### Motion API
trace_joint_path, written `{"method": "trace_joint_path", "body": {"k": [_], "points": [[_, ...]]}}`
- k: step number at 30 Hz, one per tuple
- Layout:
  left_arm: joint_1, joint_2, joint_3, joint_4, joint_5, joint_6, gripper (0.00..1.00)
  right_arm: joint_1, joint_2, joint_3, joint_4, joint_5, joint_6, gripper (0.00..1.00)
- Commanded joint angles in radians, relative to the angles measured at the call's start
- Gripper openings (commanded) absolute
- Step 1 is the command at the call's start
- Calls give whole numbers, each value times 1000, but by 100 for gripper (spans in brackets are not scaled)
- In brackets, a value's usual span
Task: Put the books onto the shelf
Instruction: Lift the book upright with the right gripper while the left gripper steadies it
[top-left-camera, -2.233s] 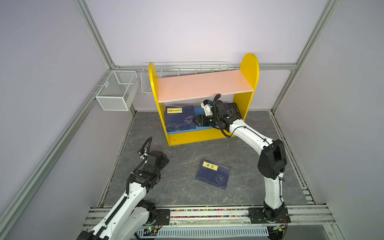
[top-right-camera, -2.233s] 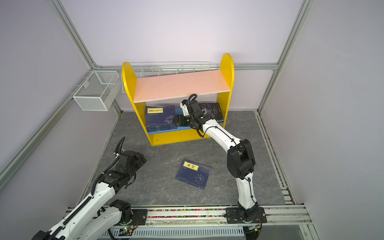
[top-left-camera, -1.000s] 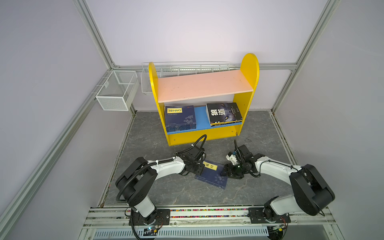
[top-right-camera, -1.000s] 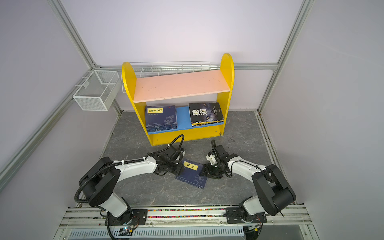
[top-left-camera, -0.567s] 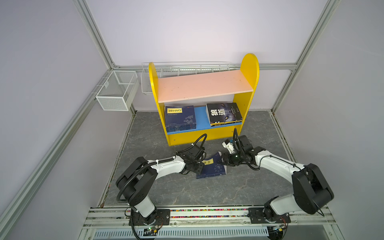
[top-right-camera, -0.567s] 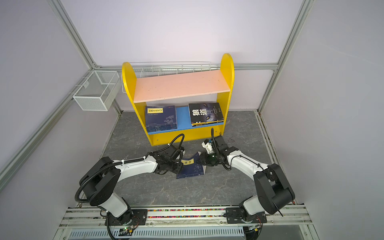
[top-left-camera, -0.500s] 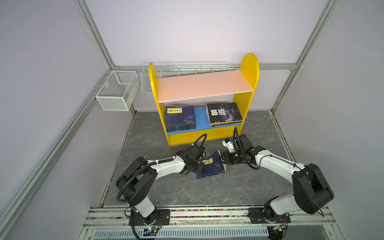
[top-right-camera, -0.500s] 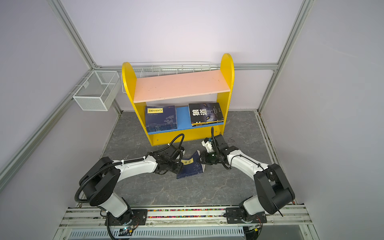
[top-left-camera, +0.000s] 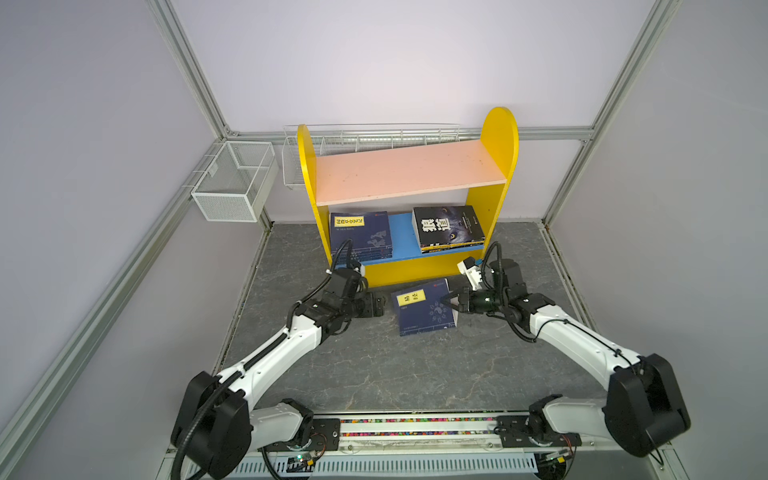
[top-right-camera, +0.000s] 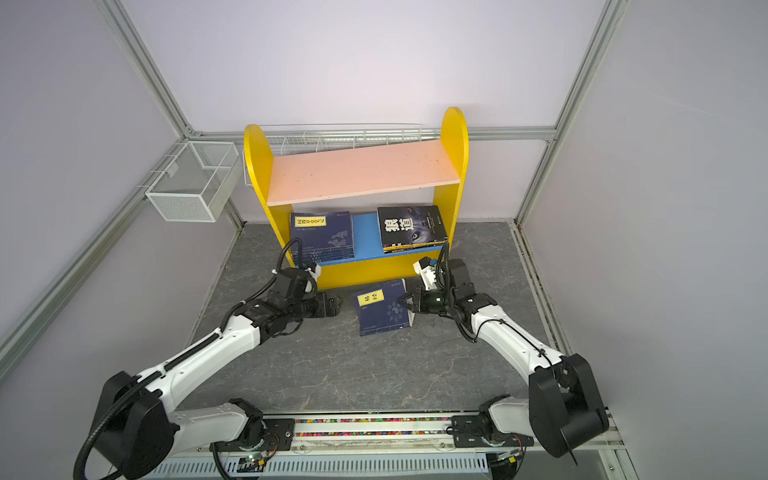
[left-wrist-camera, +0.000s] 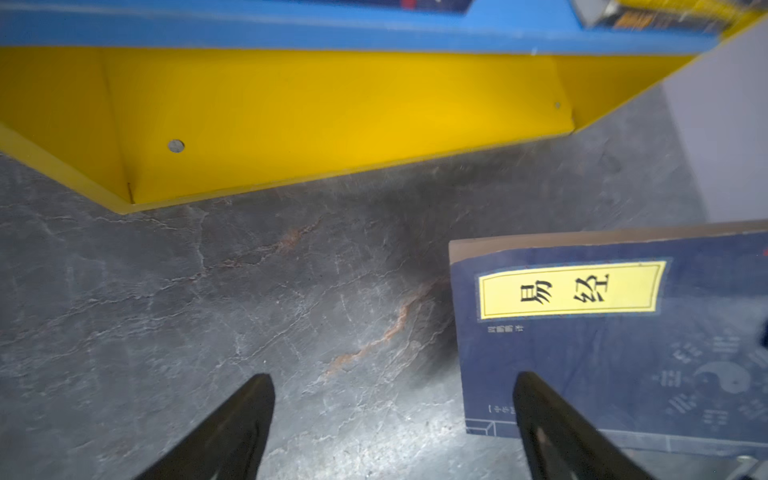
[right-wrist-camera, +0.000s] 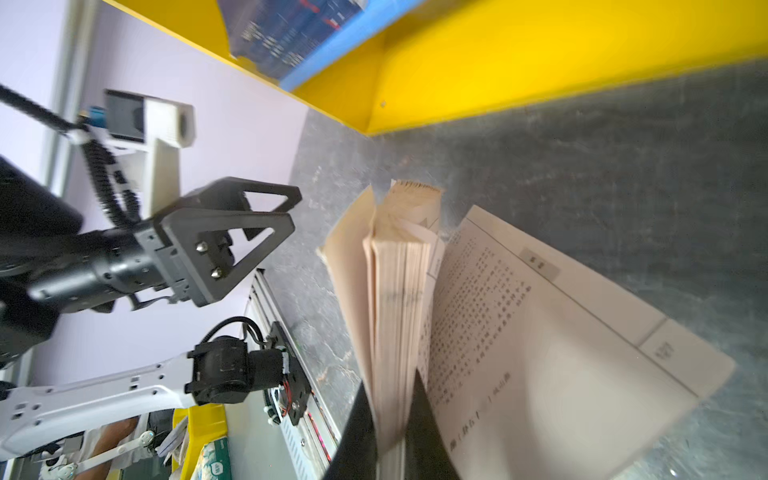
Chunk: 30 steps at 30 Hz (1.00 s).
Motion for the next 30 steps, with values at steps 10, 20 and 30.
{"method": "trace_joint_path", "body": {"k": [10,20,30], "points": [[33,-108,-103,192,413,-114,94,-13,-14,10,534,-143,349,7],[33,-144,-148,389,507,-149,87,26,1,18,587,-162,369,7],[35,-185,-168,553,508,-199,59,69,3,12,526,-176,313,7]]}}
